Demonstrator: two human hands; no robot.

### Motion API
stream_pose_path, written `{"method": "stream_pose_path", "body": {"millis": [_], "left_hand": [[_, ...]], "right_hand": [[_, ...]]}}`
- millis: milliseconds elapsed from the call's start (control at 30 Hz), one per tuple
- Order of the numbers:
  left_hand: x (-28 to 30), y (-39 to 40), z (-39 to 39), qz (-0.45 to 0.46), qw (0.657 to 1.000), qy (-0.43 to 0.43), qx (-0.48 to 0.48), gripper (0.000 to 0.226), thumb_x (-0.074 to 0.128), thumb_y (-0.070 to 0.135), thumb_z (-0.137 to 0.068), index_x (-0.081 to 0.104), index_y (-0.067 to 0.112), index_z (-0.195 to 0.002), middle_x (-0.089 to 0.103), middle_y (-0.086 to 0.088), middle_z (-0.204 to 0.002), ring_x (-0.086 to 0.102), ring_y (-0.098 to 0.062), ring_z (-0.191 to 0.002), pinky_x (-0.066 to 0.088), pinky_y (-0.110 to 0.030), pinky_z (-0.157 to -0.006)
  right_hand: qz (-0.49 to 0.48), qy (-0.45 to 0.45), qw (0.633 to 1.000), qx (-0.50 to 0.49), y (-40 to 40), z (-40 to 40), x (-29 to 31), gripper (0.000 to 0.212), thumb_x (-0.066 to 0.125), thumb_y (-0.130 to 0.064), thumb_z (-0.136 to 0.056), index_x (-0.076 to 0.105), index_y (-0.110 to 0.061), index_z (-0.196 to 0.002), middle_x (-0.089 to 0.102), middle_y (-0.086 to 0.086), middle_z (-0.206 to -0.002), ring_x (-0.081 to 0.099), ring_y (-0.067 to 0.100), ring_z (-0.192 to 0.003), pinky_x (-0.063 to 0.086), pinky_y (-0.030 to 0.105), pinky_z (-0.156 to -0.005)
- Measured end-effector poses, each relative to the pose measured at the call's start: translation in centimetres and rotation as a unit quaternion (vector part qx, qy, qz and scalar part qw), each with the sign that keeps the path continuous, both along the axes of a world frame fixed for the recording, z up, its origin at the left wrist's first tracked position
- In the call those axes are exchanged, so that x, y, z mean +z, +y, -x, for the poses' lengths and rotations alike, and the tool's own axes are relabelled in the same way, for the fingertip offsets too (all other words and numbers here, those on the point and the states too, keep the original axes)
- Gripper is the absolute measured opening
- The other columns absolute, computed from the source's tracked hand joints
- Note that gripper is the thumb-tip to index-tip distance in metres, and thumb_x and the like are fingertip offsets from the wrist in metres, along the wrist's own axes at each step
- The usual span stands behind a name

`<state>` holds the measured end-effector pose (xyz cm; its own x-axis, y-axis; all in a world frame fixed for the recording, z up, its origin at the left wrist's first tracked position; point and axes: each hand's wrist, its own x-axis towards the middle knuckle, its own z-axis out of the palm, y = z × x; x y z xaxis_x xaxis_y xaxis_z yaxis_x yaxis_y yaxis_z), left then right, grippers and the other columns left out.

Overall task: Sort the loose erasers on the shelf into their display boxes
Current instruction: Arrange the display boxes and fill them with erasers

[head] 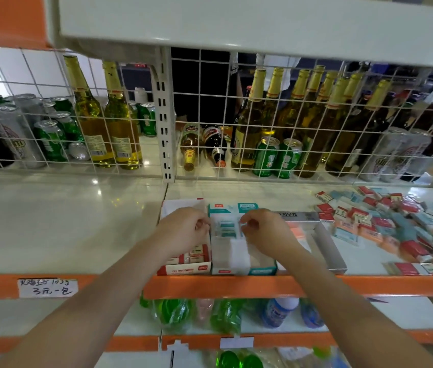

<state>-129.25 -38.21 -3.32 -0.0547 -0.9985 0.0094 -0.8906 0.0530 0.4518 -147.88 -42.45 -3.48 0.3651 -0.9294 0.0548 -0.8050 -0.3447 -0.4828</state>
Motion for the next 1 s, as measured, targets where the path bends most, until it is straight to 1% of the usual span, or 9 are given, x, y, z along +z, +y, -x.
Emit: {"method": "stream_pose_path", "body": {"millis": [67, 167, 300, 400, 467, 633, 767, 900, 1000], "left_hand": [[0.9, -0.5, 1.8, 0.006, 1.0, 0.015, -0.02, 0.026, 0.05, 0.024, -0.094, 0.061, 0.019, -0.116, 0.061, 0.005, -0.117, 0.054, -0.005, -0.093, 0.047, -0.022, -0.08], [1.5, -1.6, 5.2, 0.01, 0.998, 0.021, -0.05, 0.024, 0.052, 0.025, -0.092, 0.064, 0.018, -0.111, 0.064, 0.001, -0.112, 0.058, -0.012, -0.097, 0.049, -0.032, -0.089], [1.8, -2.7, 10.6, -0.004, 0.996, 0.029, -0.084, 0.022, 0.053, 0.022, -0.092, 0.064, 0.018, -0.11, 0.064, 0.0, -0.108, 0.058, -0.012, -0.094, 0.048, -0.027, -0.083], [1.8, -3.5, 14.8, -0.01, 0.994, 0.031, -0.1, 0.022, 0.055, 0.022, -0.09, 0.066, 0.017, -0.109, 0.065, -0.001, -0.11, 0.059, -0.013, -0.095, 0.049, -0.029, -0.084], [1.6, -4.1, 17.5, -0.021, 0.994, 0.033, -0.105, 0.023, 0.054, 0.022, -0.09, 0.065, 0.017, -0.11, 0.064, -0.001, -0.115, 0.059, -0.015, -0.101, 0.049, -0.033, -0.089], [1.1, -5.4, 23.7, -0.034, 0.991, 0.028, -0.125, 0.028, 0.05, 0.018, -0.092, 0.061, 0.015, -0.117, 0.062, -0.003, -0.115, 0.057, -0.018, -0.101, 0.046, -0.028, -0.087], [0.0, -6.5, 27.7, -0.049, 0.991, 0.026, -0.12, 0.027, 0.049, 0.024, -0.093, 0.059, 0.019, -0.118, 0.062, 0.0, -0.113, 0.057, -0.017, -0.101, 0.045, -0.028, -0.084], [-1.0, -7.6, 30.5, -0.053, 0.992, 0.034, -0.113, 0.03, 0.05, 0.024, -0.092, 0.057, 0.018, -0.12, 0.061, -0.001, -0.112, 0.057, -0.017, -0.099, 0.047, -0.032, -0.084], [-1.6, -8.2, 32.1, -0.062, 0.991, 0.041, -0.108, 0.028, 0.05, 0.022, -0.093, 0.058, 0.013, -0.118, 0.062, -0.003, -0.109, 0.058, -0.018, -0.095, 0.048, -0.033, -0.083]], "right_hand": [[0.0, 0.002, 1.0, -0.015, -0.4, 2.5, 0.6, 0.024, 0.053, -0.016, -0.09, 0.064, -0.015, -0.111, 0.063, 0.002, -0.111, 0.057, 0.015, -0.096, 0.04, 0.02, -0.075], [0.003, -0.012, 0.998, -0.055, -0.8, 6.7, 1.1, 0.022, 0.055, -0.018, -0.089, 0.065, -0.016, -0.109, 0.066, 0.002, -0.104, 0.058, 0.015, -0.088, 0.04, 0.021, -0.071], [0.023, 0.014, 0.997, -0.079, -0.8, 12.5, 1.3, 0.021, 0.053, -0.012, -0.089, 0.068, -0.014, -0.103, 0.067, 0.003, -0.1, 0.06, 0.019, -0.091, 0.033, 0.019, -0.065], [0.005, 0.029, 0.994, -0.101, -0.8, 16.7, 1.6, 0.024, 0.052, -0.012, -0.088, 0.066, -0.012, -0.108, 0.067, 0.006, -0.102, 0.06, 0.023, -0.095, 0.043, 0.027, -0.072], [-0.013, 0.031, 0.993, -0.117, -0.9, 19.5, 1.5, 0.026, 0.052, -0.012, -0.088, 0.065, -0.012, -0.111, 0.066, 0.005, -0.105, 0.06, 0.022, -0.097, 0.043, 0.025, -0.073], [-0.04, 0.027, 0.988, -0.149, -1.6, 25.8, 0.8, 0.026, 0.052, -0.012, -0.088, 0.063, -0.012, -0.111, 0.064, 0.004, -0.099, 0.058, 0.019, -0.083, 0.039, 0.023, -0.067], [-0.042, 0.021, 0.983, -0.176, -2.5, 29.7, 0.3, 0.025, 0.054, -0.008, -0.085, 0.067, -0.009, -0.106, 0.067, 0.008, -0.102, 0.06, 0.023, -0.093, 0.037, 0.024, -0.067], [-0.042, 0.03, 0.982, -0.183, -3.8, 32.4, -0.1, 0.021, 0.06, -0.016, -0.083, 0.067, -0.007, -0.101, 0.062, 0.008, -0.086, 0.053, 0.021, -0.077, 0.034, 0.025, -0.062], [-0.052, 0.052, 0.983, -0.166, -4.9, 33.3, -0.5, 0.019, 0.063, -0.022, -0.082, 0.064, -0.008, -0.096, 0.062, 0.01, -0.089, 0.057, 0.025, -0.083, 0.036, 0.027, -0.061]]}}
